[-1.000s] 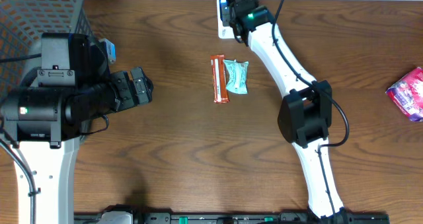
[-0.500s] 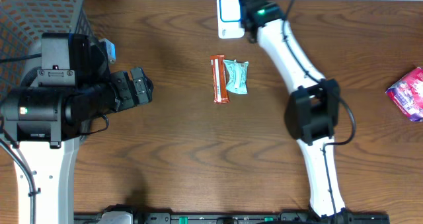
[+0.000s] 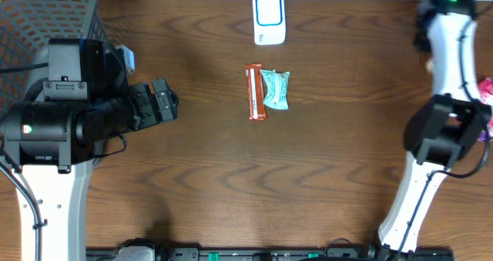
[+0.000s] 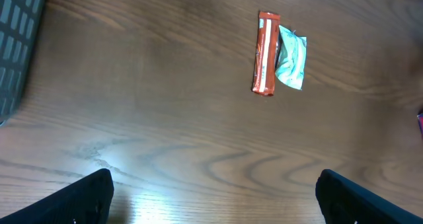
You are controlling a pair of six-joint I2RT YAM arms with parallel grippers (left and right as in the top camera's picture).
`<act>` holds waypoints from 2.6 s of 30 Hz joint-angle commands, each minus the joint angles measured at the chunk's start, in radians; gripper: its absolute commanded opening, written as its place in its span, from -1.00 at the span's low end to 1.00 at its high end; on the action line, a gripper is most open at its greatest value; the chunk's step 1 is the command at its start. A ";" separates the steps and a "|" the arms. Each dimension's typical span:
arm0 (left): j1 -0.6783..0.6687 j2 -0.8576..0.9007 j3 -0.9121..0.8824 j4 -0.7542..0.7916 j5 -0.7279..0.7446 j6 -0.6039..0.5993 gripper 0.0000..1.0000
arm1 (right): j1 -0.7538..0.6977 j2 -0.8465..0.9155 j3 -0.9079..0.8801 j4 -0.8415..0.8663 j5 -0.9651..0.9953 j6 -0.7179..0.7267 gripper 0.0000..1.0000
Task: Scan the item barcode
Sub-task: 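Carry the orange packet right and drop it near the box, then reach the right gripper left and grasp the mint-green packet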
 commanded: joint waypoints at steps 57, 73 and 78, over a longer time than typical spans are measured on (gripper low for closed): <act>-0.003 0.000 0.016 0.000 0.004 0.010 0.96 | 0.507 -0.026 -0.441 0.176 -1.078 -0.024 0.18; -0.003 0.000 0.016 0.000 0.004 0.010 0.96 | 0.492 -0.135 -0.433 0.163 -0.978 -0.025 -0.98; -0.003 0.000 0.016 0.000 0.004 0.010 0.96 | 0.498 -0.249 -0.434 0.133 -0.908 -0.093 -0.98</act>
